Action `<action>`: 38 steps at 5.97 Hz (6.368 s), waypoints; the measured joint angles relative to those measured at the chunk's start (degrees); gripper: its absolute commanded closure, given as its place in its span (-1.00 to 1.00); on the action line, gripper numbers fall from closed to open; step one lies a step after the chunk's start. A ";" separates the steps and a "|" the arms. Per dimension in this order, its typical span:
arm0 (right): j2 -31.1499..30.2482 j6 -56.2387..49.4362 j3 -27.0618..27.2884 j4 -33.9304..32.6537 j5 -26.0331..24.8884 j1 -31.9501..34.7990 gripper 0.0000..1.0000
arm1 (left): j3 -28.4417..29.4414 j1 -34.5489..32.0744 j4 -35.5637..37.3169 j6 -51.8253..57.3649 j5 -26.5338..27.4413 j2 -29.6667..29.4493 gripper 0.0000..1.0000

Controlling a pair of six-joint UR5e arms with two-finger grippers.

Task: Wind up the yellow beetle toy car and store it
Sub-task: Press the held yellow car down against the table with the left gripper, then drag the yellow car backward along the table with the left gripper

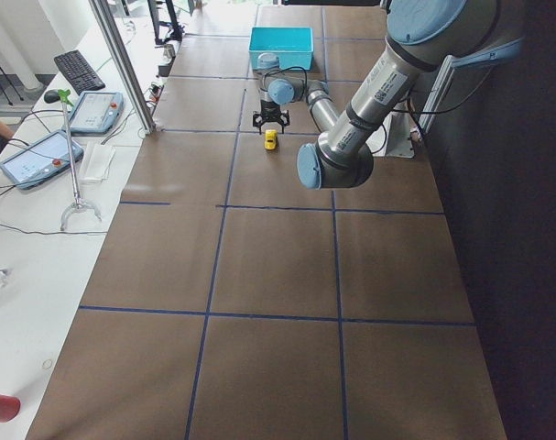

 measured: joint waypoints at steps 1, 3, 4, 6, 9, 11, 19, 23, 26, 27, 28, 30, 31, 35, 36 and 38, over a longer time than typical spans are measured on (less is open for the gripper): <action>0.00 0.00 0.00 0.00 0.00 0.00 -1.00 | 1.38 0.00 -0.86 0.00 0.02 -0.55 -0.93; 0.00 0.00 0.00 0.00 0.01 0.00 -1.00 | 2.49 0.75 -1.35 -0.07 0.02 -0.91 -0.93; 0.00 0.00 0.00 0.00 0.01 0.00 -1.00 | 2.56 0.95 -1.38 -0.11 0.00 -0.94 -0.92; 0.00 0.00 0.00 0.00 0.01 0.00 -1.00 | 2.54 1.13 -1.37 -0.24 -0.02 -0.79 -0.77; 0.00 0.00 0.00 0.00 0.01 0.00 -1.00 | 2.21 1.17 -0.90 -0.26 0.00 -0.63 -0.32; 0.00 0.00 0.00 0.00 0.01 0.00 -1.00 | 1.23 1.08 -0.52 -0.20 -0.07 -0.45 -0.23; 0.00 0.00 0.00 0.00 0.01 0.00 -1.00 | -5.00 0.25 2.48 0.34 -0.38 1.52 0.91; 0.00 0.00 -0.08 0.00 -0.08 0.00 -1.00 | -6.05 0.41 -8.97 -0.24 -0.43 4.61 0.97; 0.00 0.00 -0.09 0.04 -0.08 0.00 -1.00 | -6.13 0.08 -19.53 -0.21 -0.52 8.51 0.97; 0.00 0.00 -0.12 0.02 -0.08 0.00 -1.00 | -6.23 0.01 -20.61 -0.24 -0.57 9.13 0.97; 0.00 0.00 -0.15 0.01 -0.08 0.00 -1.00 | -6.35 0.00 -20.87 -0.26 -0.59 9.45 0.97; 0.00 0.00 -0.17 0.00 -0.08 0.00 -1.00 | -6.45 0.01 -20.86 -0.26 -0.93 10.19 0.96; 0.00 0.00 -0.18 0.00 -0.08 0.00 -1.00 | -6.46 0.00 -20.85 -0.26 -1.35 10.63 0.95; 0.00 0.00 -0.17 0.03 -0.08 0.00 -1.00 | -10.41 -1.15 -21.02 0.07 -3.25 15.49 0.92; 0.00 0.00 -0.18 0.04 -0.08 0.00 -1.00 | -11.30 -1.65 -21.23 0.29 -3.90 17.00 0.91; 0.00 -0.04 -0.17 0.07 -0.08 0.00 -1.00 | -11.72 -2.20 -21.94 0.49 -4.55 19.02 0.89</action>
